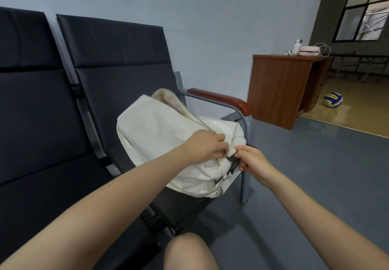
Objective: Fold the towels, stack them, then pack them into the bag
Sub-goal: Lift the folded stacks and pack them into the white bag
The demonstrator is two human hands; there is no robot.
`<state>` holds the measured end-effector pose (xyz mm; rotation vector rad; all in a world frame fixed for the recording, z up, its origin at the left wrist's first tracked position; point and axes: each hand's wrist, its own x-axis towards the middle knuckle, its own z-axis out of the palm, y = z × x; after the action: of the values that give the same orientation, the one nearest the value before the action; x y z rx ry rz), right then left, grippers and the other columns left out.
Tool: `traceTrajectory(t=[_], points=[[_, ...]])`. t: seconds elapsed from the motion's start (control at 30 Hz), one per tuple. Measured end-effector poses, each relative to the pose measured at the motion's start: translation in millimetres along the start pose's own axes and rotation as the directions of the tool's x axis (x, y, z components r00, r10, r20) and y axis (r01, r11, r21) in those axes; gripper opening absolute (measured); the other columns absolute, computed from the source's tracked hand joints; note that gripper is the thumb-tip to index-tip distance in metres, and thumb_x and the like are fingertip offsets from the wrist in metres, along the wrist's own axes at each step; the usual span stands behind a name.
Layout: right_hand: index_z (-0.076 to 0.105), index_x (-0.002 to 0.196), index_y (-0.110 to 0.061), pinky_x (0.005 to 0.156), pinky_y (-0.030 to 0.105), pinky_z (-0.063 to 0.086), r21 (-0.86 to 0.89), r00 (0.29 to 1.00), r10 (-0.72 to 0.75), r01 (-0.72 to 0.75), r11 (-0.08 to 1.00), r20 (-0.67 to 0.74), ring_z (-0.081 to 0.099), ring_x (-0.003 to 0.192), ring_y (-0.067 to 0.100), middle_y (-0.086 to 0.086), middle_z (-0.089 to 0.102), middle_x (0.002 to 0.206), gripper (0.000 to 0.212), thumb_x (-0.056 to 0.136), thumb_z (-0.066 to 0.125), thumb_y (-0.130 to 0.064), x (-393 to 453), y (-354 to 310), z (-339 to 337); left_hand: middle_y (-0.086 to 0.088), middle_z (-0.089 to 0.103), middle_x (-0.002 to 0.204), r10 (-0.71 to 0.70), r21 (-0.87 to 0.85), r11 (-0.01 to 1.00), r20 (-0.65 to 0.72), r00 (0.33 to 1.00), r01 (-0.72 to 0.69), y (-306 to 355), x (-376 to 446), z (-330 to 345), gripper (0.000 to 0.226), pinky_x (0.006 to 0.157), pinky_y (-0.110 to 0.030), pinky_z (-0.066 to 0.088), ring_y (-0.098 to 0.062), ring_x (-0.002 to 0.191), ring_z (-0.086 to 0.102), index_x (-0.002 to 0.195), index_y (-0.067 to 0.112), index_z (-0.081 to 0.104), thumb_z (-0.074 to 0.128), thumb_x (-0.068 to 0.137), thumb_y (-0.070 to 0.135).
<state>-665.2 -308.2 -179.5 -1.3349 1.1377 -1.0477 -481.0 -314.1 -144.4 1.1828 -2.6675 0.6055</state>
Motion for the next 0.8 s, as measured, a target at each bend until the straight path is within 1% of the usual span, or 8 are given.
traceTrajectory(t=[0.07,0.13,0.27,0.37,0.43,0.53,0.7,0.8], points=[[0.066,0.089,-0.007,0.049,0.025,0.036,0.008,1.000,-0.001,0.001,1.000,0.009,0.033,0.049,0.012,0.003,0.049,0.063,0.026,0.091,0.044,0.005,1,1,-1,-0.002,0.060,0.087,0.054,-0.017,0.998,-0.052,0.997,-0.055,-1,-4,5,0.017,0.052,-0.030,0.038,-0.026,0.075,0.059,0.097,0.021,0.069,0.056,0.092,0.031],[0.066,0.092,-0.005,0.049,0.024,0.035,0.010,1.000,-0.001,0.001,1.000,0.019,0.033,0.049,0.012,0.003,0.048,0.064,0.026,0.091,0.043,0.005,3,2,-1,-0.001,0.059,0.085,0.075,-0.003,0.997,-0.081,0.994,-0.076,-2,-7,9,0.026,0.046,-0.029,0.039,-0.024,0.073,0.058,0.093,0.020,0.067,0.045,0.091,0.033],[0.064,0.085,-0.007,0.049,0.025,0.035,0.029,1.000,0.005,-0.006,1.000,0.028,0.033,0.049,0.012,0.001,0.048,0.059,0.027,0.091,0.041,0.007,4,3,0,-0.005,0.057,0.104,-0.035,-0.026,0.999,-0.037,0.999,0.035,2,-1,6,0.024,0.058,-0.034,0.037,-0.025,0.089,0.056,0.111,0.016,0.059,0.042,0.100,0.030],[0.063,0.083,-0.008,0.050,0.025,0.036,0.028,0.999,-0.009,0.008,1.000,0.040,0.035,0.047,0.011,-0.002,0.050,0.057,0.021,0.091,0.048,0.003,6,-1,-2,-0.007,0.059,0.107,-0.168,-0.246,0.956,-0.021,0.986,0.157,1,2,-1,0.022,0.070,-0.038,0.042,-0.028,0.089,0.057,0.112,0.010,0.055,0.041,0.102,0.023],[0.063,0.082,-0.010,0.053,0.024,0.038,-0.042,0.997,-0.042,0.045,0.998,0.061,0.039,0.046,0.008,-0.004,0.051,0.058,0.014,0.093,0.057,-0.007,9,-6,-4,-0.008,0.060,0.105,-0.170,-0.343,0.927,-0.014,0.985,0.155,-1,2,-4,0.019,0.074,-0.040,0.044,-0.028,0.087,0.057,0.110,0.009,0.055,0.042,0.102,0.021],[0.059,0.079,-0.011,0.055,0.021,0.040,-0.138,0.994,-0.055,0.068,0.988,0.095,0.041,0.049,0.007,-0.003,0.047,0.061,0.017,0.095,0.058,-0.014,13,-12,-6,-0.007,0.056,0.103,-0.123,-0.401,0.908,0.023,0.992,0.122,-4,-1,-7,0.018,0.078,-0.039,0.043,-0.024,0.086,0.054,0.110,0.011,0.057,0.042,0.101,0.019],[0.058,0.075,-0.012,0.056,0.024,0.040,0.033,0.994,0.005,-0.009,0.999,0.111,0.040,0.057,0.013,0.000,0.048,0.063,0.022,0.097,0.053,-0.008,13,-8,-2,-0.006,0.050,0.103,-0.035,-0.310,0.950,0.038,0.999,0.045,-4,-13,-1,0.019,0.071,-0.039,0.045,-0.022,0.080,0.051,0.108,0.013,0.061,0.044,0.100,0.017],[0.056,0.075,-0.011,0.054,0.024,0.039,0.040,0.994,0.007,-0.011,0.999,0.107,0.038,0.054,0.012,0.001,0.047,0.063,0.024,0.098,0.049,-0.006,10,-7,1,-0.004,0.050,0.106,-0.061,-0.244,0.966,0.089,0.994,0.081,1,-12,-2,0.018,0.072,-0.041,0.046,-0.023,0.083,0.054,0.107,0.012,0.060,0.048,0.098,0.023]])
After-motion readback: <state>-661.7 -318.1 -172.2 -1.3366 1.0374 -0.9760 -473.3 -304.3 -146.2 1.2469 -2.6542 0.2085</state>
